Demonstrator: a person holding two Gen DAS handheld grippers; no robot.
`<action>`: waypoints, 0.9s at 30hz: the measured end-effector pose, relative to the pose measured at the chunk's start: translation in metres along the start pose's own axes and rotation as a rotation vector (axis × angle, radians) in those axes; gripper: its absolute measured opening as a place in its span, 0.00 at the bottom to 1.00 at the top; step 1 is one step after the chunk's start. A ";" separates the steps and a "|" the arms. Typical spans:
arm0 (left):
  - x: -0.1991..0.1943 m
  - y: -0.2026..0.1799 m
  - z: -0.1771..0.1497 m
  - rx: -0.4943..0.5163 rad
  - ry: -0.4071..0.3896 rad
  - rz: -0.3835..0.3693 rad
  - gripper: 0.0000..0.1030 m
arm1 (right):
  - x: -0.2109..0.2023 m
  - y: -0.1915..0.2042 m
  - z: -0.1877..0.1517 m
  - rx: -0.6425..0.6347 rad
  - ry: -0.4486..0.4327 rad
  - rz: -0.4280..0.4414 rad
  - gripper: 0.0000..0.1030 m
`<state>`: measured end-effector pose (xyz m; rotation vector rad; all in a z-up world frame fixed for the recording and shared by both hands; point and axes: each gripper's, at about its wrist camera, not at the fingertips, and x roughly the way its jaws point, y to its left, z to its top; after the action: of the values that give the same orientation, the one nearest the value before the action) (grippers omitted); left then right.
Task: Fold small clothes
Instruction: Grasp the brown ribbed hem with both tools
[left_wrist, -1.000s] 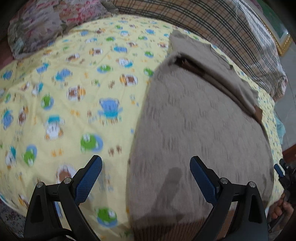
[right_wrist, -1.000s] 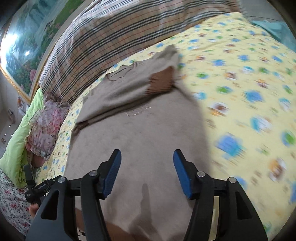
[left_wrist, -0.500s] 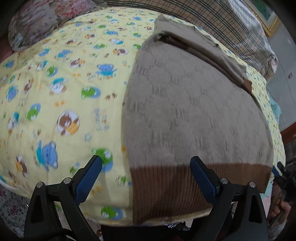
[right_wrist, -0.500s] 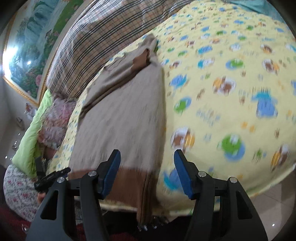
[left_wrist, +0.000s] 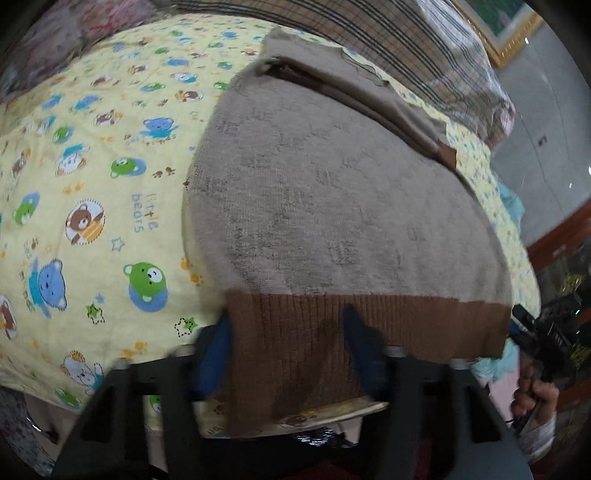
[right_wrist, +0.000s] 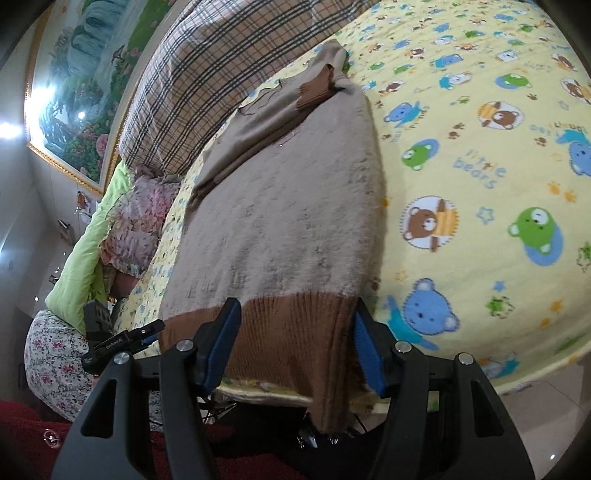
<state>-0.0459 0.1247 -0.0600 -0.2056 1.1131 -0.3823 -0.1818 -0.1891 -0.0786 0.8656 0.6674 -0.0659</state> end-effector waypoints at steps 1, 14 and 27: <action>-0.001 0.002 0.000 0.001 -0.003 0.008 0.35 | 0.002 0.001 0.000 -0.010 0.004 -0.007 0.40; 0.005 0.031 0.007 -0.048 0.066 -0.084 0.30 | 0.009 -0.022 -0.004 0.057 0.039 0.054 0.20; 0.000 0.036 0.016 -0.132 0.002 -0.202 0.08 | 0.002 -0.024 0.001 0.056 0.008 0.172 0.09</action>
<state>-0.0245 0.1579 -0.0655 -0.4363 1.1242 -0.4893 -0.1878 -0.2047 -0.0953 0.9747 0.5987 0.0733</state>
